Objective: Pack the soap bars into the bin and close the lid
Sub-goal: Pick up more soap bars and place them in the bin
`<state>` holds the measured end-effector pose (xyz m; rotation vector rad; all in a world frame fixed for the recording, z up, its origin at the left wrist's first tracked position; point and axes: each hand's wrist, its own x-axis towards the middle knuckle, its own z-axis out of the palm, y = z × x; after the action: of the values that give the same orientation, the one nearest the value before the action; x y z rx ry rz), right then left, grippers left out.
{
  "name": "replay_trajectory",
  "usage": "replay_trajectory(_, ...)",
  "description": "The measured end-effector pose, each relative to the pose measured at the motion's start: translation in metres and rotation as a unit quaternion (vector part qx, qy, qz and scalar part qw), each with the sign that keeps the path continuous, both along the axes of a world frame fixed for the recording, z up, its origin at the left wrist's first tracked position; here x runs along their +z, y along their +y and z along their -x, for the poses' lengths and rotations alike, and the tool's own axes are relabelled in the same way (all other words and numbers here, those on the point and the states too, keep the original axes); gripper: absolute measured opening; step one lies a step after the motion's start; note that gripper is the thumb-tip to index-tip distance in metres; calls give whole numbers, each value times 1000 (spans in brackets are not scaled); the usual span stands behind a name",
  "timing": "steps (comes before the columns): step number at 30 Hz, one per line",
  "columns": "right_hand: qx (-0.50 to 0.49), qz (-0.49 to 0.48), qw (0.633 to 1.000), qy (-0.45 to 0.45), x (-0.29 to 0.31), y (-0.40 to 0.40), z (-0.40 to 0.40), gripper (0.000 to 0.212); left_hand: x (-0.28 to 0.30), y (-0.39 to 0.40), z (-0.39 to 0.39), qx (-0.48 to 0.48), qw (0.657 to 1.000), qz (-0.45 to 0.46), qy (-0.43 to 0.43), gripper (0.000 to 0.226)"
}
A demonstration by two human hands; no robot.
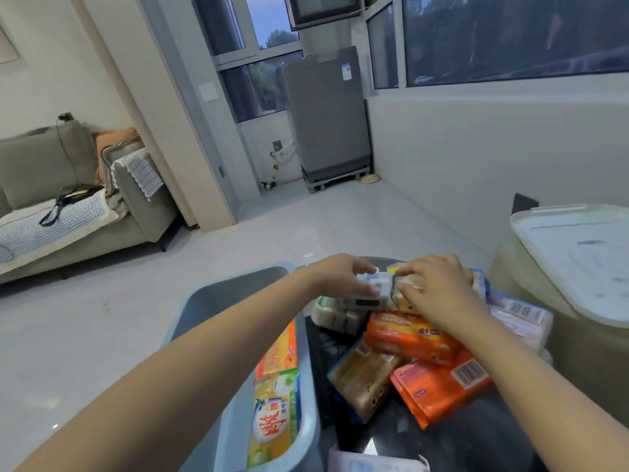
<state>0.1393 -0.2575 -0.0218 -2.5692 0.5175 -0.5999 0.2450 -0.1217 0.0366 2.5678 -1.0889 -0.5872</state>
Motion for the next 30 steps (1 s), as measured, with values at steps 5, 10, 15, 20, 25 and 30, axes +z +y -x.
replay_trajectory(5,19,-8,999,50,-3,-9,3,24,-16,-20,-24,-40,996,-73,-23,69)
replay_trajectory(10,35,-6,998,58,-1,-12,9,28,-29,-25,-35,-56,993,-77,-62,82)
replay_trajectory(15,43,-32,996,66,0,-13,15,28,-30,-21,-33,-65,992,-72,-85,84)
replay_trajectory(20,52,-65,996,26,10,-10,29,21,-16,-3,-16,-69,993,-43,-83,81)
replay_trajectory(25,105,-174,979,-29,13,-9,55,23,5,20,23,-73,995,12,-73,77)
replay_trajectory(30,195,-391,899,38,13,-6,86,28,17,37,80,-91,994,43,-46,75)
